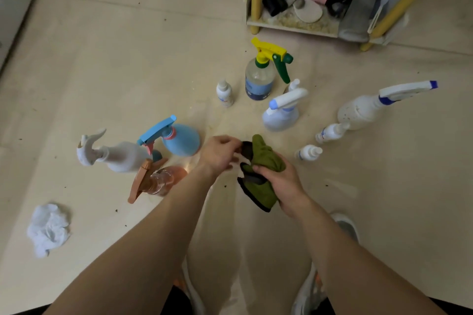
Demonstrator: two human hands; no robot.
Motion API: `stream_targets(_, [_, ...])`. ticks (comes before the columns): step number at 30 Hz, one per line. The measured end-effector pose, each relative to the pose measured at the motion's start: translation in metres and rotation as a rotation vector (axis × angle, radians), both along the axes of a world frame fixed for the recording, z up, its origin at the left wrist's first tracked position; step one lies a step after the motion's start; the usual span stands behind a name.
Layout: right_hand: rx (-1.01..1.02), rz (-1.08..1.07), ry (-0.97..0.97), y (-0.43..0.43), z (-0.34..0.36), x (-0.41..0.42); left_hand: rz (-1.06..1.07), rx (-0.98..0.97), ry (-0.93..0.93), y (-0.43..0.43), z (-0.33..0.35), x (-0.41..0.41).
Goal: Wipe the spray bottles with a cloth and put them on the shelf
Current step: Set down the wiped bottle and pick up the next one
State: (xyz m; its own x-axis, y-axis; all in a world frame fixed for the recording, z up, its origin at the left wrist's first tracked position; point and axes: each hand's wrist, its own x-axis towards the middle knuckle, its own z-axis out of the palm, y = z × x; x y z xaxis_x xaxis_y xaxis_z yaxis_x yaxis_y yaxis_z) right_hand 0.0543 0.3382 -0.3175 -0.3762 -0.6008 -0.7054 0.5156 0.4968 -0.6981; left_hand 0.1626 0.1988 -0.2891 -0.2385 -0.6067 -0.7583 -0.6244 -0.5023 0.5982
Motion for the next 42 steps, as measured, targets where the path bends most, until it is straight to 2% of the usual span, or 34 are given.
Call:
stream_targets(2, [0.004,-0.032,-0.025,0.003,0.001,-0.001,0.085,-0.264,-0.097,-0.014,-0.001,-0.012])
stream_targets(5, [-0.002,-0.096,-0.055,0.005,-0.001,-0.003,0.182,-0.401,-0.12,-0.041,-0.008,-0.031])
stream_targets(10, [0.013,-0.135,-0.059,0.005,-0.012,-0.003,0.112,-0.44,0.004,-0.081,-0.032,-0.05])
stream_targets(13, [0.016,-0.125,-0.059,0.004,-0.013,-0.002,0.03,-0.484,-0.009,-0.091,-0.037,-0.052])
stream_targets(18, [0.017,-0.079,-0.032,0.006,0.002,0.002,0.012,-0.511,-0.02,-0.086,-0.016,-0.039])
stream_targets(24, [-0.072,-0.041,-0.015,0.007,0.074,0.009,-0.07,-0.535,-0.024,-0.072,0.069,-0.009])
stream_targets(27, [-0.127,0.014,0.093,0.008,0.132,0.009,-0.071,-0.494,0.024,-0.065,0.129,0.007])
stream_targets(35, [-0.324,0.111,0.507,0.005,0.299,-0.019,-0.093,-0.363,0.37,-0.03,0.288,0.024])
stream_targets(39, [-0.388,0.118,0.553,0.0,0.36,-0.035,-0.079,-0.356,0.525,-0.011,0.337,0.028])
stream_targets(42, [-0.474,0.1,0.502,-0.004,0.385,-0.039,-0.05,-0.331,0.594,0.0,0.352,0.028])
